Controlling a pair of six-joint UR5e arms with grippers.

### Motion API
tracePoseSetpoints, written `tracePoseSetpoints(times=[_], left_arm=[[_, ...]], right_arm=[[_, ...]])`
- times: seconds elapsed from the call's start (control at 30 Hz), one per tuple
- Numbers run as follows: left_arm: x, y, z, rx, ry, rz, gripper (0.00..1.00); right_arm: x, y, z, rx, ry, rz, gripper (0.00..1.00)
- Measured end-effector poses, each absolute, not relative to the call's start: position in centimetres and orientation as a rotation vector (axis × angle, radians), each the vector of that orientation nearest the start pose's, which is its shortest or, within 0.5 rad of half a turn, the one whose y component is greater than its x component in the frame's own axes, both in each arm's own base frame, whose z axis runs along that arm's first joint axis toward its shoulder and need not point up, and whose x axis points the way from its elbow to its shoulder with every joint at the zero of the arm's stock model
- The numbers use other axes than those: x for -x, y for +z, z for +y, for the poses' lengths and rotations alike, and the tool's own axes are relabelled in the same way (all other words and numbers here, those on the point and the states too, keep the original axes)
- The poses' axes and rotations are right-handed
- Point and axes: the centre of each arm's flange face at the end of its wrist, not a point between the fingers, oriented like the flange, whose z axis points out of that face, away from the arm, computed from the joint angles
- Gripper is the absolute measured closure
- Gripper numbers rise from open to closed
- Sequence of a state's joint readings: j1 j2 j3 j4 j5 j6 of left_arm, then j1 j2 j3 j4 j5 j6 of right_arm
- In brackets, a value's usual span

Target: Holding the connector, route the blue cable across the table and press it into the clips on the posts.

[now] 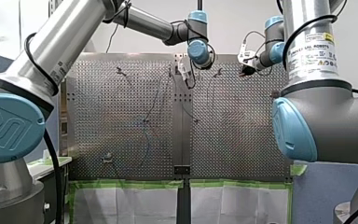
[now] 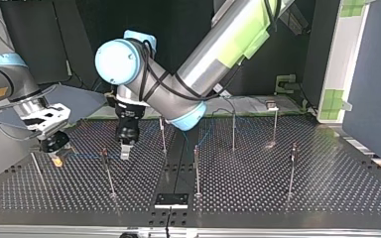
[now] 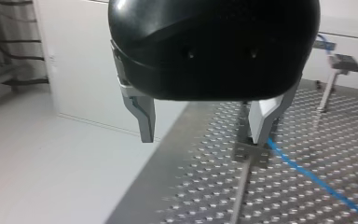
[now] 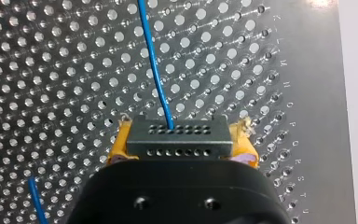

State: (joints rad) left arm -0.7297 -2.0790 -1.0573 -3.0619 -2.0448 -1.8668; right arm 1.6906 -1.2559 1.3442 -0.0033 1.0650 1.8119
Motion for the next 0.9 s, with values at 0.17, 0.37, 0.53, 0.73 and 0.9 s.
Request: tracePoseSetpoints(times=[0.17,0.37,0.53,0.73,0.9], left_arm=[[-45.2,45.6,-52.0,0.090,-0.488,1.475,0.00],[-42.4,47.1,-52.3,0.112,-0.552,1.433,0.00],[-39.5,48.1,-52.7,0.152,-0.614,1.402,0.00],[-35.6,49.4,-52.9,0.218,-0.696,1.360,0.00],[-31.9,50.5,-52.9,0.279,-0.779,1.322,0.00]], right_arm=[[-25.2,42.5,-57.5,2.207,-2.367,1.549,1.00],[-25.3,42.5,-57.4,2.209,-2.367,1.547,1.00],[-25.5,42.5,-57.3,2.210,-2.364,1.541,1.00],[-25.7,42.5,-57.2,2.212,-2.363,1.535,1.00],[-25.9,42.5,-57.1,2.215,-2.363,1.530,1.00]])
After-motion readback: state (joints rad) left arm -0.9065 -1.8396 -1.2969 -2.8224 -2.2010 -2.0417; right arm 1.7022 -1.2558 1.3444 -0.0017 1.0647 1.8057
